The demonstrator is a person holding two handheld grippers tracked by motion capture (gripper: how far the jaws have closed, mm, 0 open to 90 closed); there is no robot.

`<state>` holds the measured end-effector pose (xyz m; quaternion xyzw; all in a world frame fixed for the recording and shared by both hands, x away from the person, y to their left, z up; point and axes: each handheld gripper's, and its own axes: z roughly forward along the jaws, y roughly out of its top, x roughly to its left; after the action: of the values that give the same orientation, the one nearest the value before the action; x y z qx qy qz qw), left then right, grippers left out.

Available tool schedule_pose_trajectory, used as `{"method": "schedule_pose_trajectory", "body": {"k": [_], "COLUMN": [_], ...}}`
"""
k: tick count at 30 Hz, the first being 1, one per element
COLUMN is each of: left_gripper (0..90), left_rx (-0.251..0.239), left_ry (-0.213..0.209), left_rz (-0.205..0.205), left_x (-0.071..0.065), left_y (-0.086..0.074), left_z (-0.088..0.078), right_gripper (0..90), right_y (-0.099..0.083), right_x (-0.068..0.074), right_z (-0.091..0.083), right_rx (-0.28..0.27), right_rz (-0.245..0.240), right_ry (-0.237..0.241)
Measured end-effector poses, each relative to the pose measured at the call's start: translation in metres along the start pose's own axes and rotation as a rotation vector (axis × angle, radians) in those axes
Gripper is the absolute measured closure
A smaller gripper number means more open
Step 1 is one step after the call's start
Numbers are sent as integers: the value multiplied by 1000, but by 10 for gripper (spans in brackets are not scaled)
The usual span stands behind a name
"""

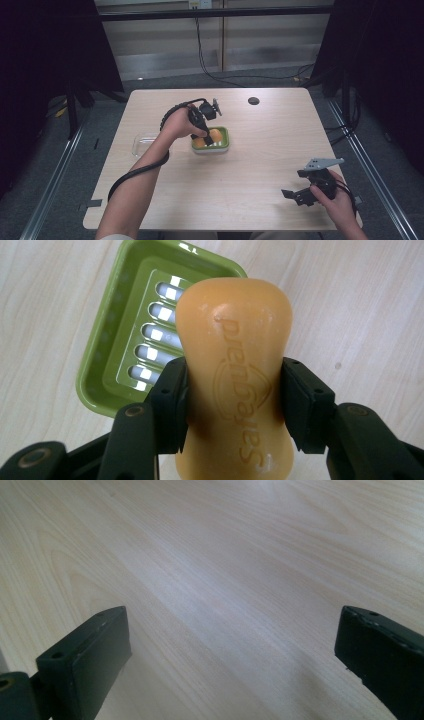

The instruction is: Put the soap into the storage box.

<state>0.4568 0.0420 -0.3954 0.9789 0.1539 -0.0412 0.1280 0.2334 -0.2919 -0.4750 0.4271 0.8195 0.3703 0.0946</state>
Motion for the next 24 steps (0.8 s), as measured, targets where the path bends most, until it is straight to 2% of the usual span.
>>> {"method": "schedule_pose_trajectory", "body": {"k": [2, 3, 5, 7, 10, 24], "left_gripper": [498, 497, 497, 497, 497, 497], "left_rx": [-7, 10, -8, 3, -9, -5], "left_ry": [2, -14, 9, 0, 14, -1], "left_rz": [-4, 2, 6, 9, 4, 6], "left_x": [0, 2, 1, 2, 3, 7], "left_y": [0, 1, 1, 2, 2, 6], "left_z": [1, 0, 1, 1, 2, 2], "right_gripper": [13, 13, 13, 13, 13, 13], "right_y": [0, 0, 0, 0, 0, 0], "right_x": [0, 0, 0, 1, 1, 0], "right_z": [0, 0, 1, 1, 1, 1], "right_rx": [1, 2, 4, 5, 7, 0], "right_rz": [0, 0, 2, 2, 2, 2], "right_ry": [-1, 1, 2, 2, 2, 2]}}
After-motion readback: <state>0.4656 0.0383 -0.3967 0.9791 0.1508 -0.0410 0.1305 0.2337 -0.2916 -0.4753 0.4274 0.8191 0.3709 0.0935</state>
